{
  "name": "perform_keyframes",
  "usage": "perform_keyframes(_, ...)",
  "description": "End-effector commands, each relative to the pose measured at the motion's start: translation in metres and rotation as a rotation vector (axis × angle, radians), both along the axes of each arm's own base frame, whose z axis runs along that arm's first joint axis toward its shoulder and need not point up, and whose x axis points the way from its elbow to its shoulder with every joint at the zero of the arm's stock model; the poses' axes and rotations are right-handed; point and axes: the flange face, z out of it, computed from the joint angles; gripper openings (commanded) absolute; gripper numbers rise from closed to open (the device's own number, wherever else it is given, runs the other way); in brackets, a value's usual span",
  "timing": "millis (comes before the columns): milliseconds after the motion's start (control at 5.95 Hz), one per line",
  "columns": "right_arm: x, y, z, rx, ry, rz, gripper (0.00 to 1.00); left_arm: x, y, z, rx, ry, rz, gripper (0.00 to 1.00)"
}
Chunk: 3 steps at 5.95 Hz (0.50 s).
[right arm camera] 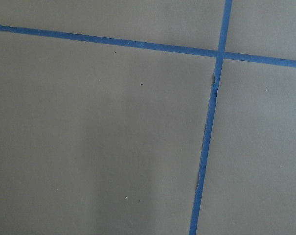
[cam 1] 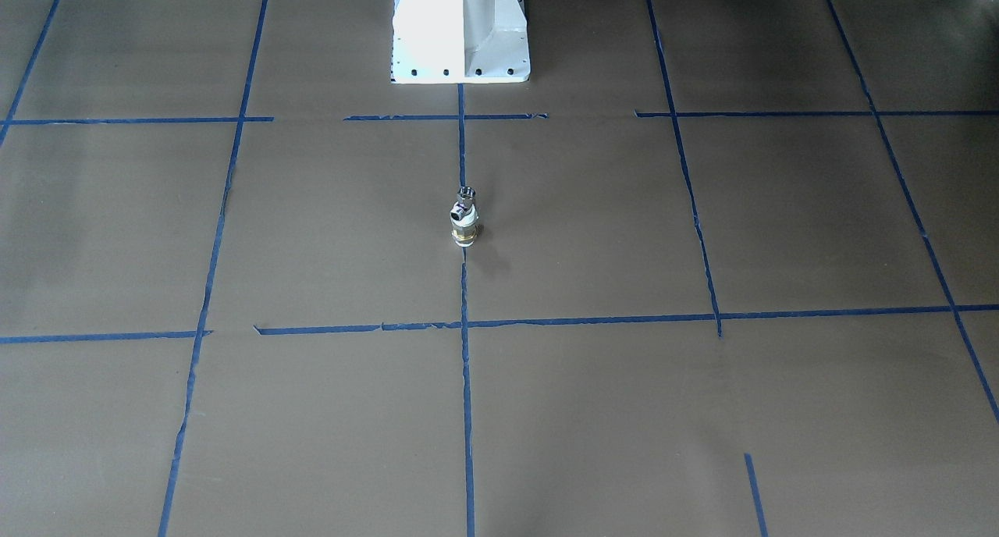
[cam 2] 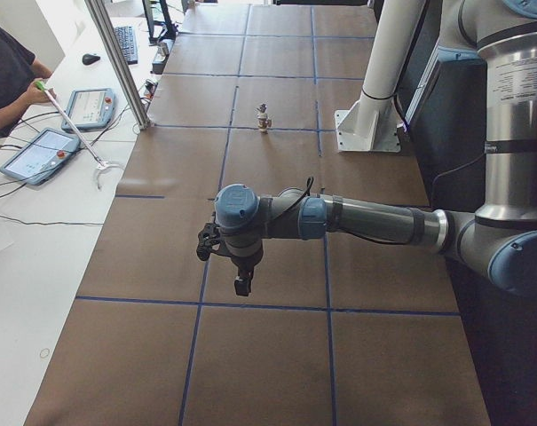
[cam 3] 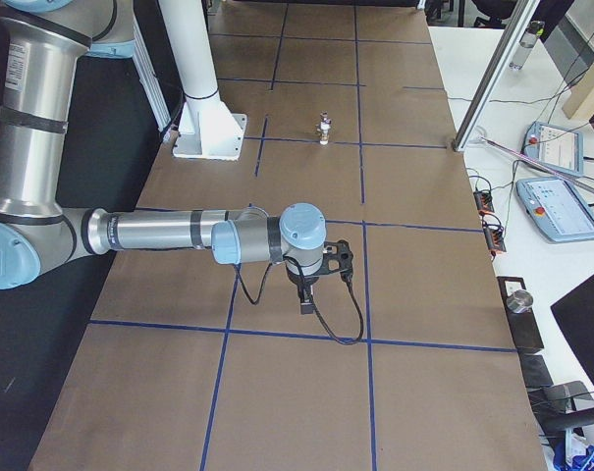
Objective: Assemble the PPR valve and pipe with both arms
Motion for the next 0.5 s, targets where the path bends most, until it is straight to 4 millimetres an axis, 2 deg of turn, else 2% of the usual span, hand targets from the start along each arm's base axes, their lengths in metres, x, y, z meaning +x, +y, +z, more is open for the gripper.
perform_keyframes(0,-0.0041,-0.0005,-0.0008,0.005,0.003,-0.012,1.0,0.0,0.0021,0.0007,-0.009,-0.001,0.0,1.0)
perform_keyframes(336,-0.0049,-0.0016,-0.0024,0.022,0.001,-0.012,1.0,0.0003,-0.0033,-0.0064,0.007,-0.007,0.002,1.0)
